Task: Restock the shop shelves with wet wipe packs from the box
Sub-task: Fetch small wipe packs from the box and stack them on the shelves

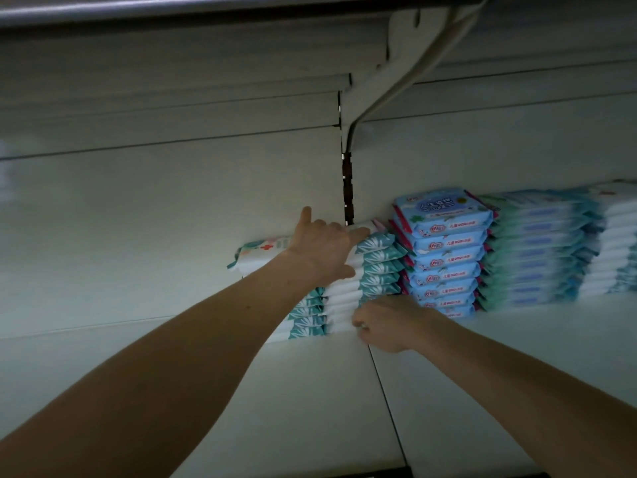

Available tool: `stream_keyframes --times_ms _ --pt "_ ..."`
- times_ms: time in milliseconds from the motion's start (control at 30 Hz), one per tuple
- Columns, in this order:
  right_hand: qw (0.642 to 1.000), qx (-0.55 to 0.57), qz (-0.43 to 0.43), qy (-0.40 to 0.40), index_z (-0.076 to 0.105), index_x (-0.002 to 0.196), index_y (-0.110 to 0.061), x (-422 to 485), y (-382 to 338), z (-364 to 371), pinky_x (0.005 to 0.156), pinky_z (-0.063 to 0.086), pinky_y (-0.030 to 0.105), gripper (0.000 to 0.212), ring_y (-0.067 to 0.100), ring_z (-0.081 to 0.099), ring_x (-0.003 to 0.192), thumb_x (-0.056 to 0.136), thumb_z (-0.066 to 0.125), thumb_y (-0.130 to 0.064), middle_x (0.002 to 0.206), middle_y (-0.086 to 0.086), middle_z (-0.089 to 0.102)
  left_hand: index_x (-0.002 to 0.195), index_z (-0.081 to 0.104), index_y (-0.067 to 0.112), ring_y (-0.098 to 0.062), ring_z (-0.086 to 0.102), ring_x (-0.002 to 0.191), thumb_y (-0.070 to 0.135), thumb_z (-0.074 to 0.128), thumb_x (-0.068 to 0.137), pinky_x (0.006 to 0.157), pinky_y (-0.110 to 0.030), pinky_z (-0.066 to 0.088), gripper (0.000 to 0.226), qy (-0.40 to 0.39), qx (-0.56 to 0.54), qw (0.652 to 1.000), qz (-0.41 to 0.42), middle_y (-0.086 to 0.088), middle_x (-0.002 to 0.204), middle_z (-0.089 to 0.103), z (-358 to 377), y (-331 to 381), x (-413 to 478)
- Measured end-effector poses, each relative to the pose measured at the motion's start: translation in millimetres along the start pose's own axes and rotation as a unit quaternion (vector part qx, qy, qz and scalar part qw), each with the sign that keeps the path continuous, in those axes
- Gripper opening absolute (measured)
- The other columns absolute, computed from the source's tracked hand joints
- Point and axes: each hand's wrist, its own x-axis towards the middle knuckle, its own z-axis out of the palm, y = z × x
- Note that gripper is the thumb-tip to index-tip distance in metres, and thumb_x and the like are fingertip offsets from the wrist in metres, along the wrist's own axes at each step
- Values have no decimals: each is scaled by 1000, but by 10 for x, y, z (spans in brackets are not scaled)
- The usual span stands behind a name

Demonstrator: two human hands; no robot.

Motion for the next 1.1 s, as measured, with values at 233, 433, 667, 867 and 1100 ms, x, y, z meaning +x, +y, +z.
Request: stream_keyframes --times_ms 233,433,667,867,1100 --pt "1000 0 8 16 59 121 -19 -83 -6 -37 85 42 30 29 24 55 110 97 44 -21 125 5 58 154 7 30 -30 46 127 51 52 93 115 -56 10 79 -5 -2 1000 -2 -9 143 45 21 5 -44" --pt "980 132 42 142 63 113 -24 -348 147 -550 80 43 30 24 20 57 96 98 45 -30 115 0 63 155 2 18 -27 32 139 53 39 97 114 -61 0 76 -22 -16 999 -28 -6 157 26 85 -38 -112" --pt "983 134 63 112 56 124 -23 -236 155 -659 95 44 35 30 24 54 113 98 42 -27 127 3 56 154 7 24 -28 31 139 51 36 99 113 -62 3 68 -48 -28 998 -31 -5 157 24 25 -47 -89" --pt "976 194 51 88 46 140 -21 -452 208 -587 100 43 34 42 26 52 117 97 46 -17 135 9 52 154 12 20 -29 30 138 50 40 98 114 -59 7 69 -33 -43 998 -26 -9 155 26 -108 -7 -106" --pt "951 70 90 287 66 120 -18 -952 707 -834 91 47 35 29 26 58 109 94 54 -17 123 7 60 153 17 19 -30 34 134 49 51 94 113 -53 17 75 29 -91 995 23 -11 149 32 -547 426 52"
